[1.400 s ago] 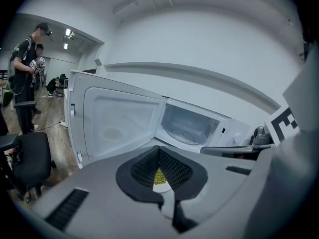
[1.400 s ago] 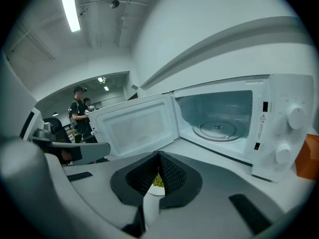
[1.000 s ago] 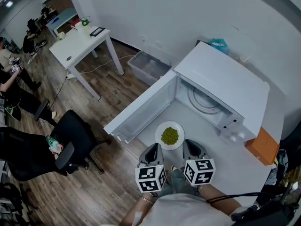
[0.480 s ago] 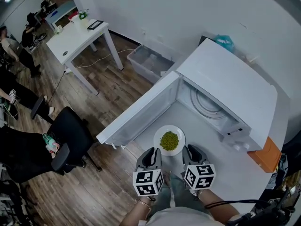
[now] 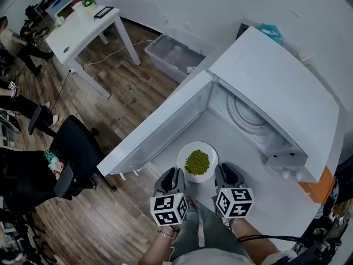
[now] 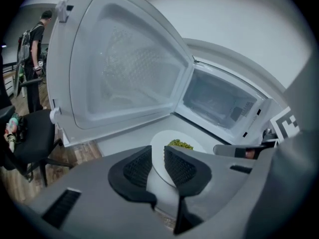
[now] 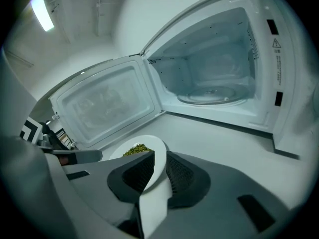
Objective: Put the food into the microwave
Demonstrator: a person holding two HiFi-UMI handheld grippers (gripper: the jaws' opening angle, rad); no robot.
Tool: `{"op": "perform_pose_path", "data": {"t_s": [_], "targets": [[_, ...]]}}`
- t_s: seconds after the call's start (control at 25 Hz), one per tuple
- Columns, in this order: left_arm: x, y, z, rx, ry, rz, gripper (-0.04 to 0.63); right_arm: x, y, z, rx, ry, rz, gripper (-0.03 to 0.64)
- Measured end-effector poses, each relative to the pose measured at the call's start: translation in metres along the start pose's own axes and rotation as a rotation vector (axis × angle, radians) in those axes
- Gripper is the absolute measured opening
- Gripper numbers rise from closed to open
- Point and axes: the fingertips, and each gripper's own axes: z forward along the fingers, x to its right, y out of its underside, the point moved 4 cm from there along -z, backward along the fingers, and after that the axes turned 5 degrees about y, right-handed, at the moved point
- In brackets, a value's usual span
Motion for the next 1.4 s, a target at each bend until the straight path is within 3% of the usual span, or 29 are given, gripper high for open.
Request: {"op": "perform_pose_path", "data": {"t_s": [0.8,1.4], "targets": [[-0.011,0.012,0.028,-0.095,-0.006,-0.067,0.074,0.004,0.008,0.027,-0.104,0.029,-0.028,0.06],[-0.003,0.015,0.029,-0.095,-0.015,-0.093,0.069,0.009,0.005,0.024,-0.079,0.028,0.036,0.052]]}}
